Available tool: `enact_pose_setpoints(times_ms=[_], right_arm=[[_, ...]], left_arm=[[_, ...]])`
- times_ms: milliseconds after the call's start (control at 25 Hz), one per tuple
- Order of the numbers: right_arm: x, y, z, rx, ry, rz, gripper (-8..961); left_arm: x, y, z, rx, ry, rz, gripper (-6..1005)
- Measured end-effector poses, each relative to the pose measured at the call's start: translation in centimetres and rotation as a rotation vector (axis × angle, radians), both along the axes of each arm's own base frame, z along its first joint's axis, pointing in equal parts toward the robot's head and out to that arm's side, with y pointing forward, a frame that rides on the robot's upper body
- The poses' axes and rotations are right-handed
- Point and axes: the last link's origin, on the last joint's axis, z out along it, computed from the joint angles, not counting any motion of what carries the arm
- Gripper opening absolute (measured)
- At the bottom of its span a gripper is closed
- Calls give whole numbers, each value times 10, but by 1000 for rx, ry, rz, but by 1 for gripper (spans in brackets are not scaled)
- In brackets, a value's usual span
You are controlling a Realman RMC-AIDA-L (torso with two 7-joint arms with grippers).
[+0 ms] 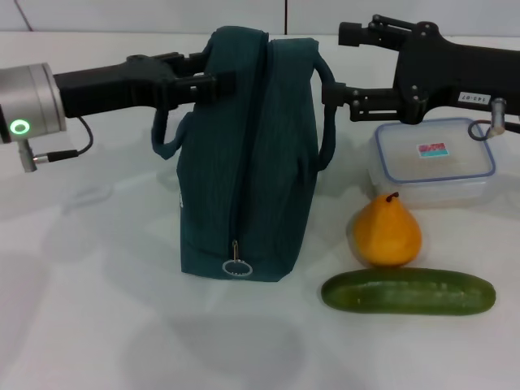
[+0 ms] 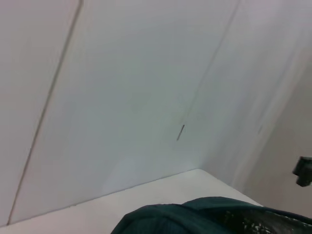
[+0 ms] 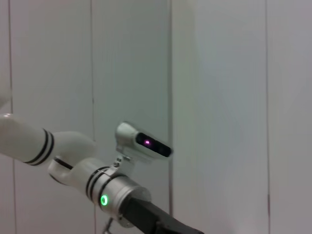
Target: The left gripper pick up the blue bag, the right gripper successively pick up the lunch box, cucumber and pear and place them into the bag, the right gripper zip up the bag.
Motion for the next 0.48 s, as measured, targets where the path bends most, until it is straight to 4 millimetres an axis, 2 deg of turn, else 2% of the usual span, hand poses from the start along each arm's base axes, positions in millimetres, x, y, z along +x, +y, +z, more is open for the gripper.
enact_pose_setpoints(times_ms=[240, 440, 480], right_arm=[[8, 0, 2, 18, 14, -34, 843], [13, -1, 4, 27, 25, -55, 842], [14, -1, 4, 26, 25, -59, 842]], left_arm=[[2, 0, -2, 12, 8, -30, 811], [6, 1, -7, 8, 0, -56, 607], [6, 1, -7, 9, -1, -58, 536]])
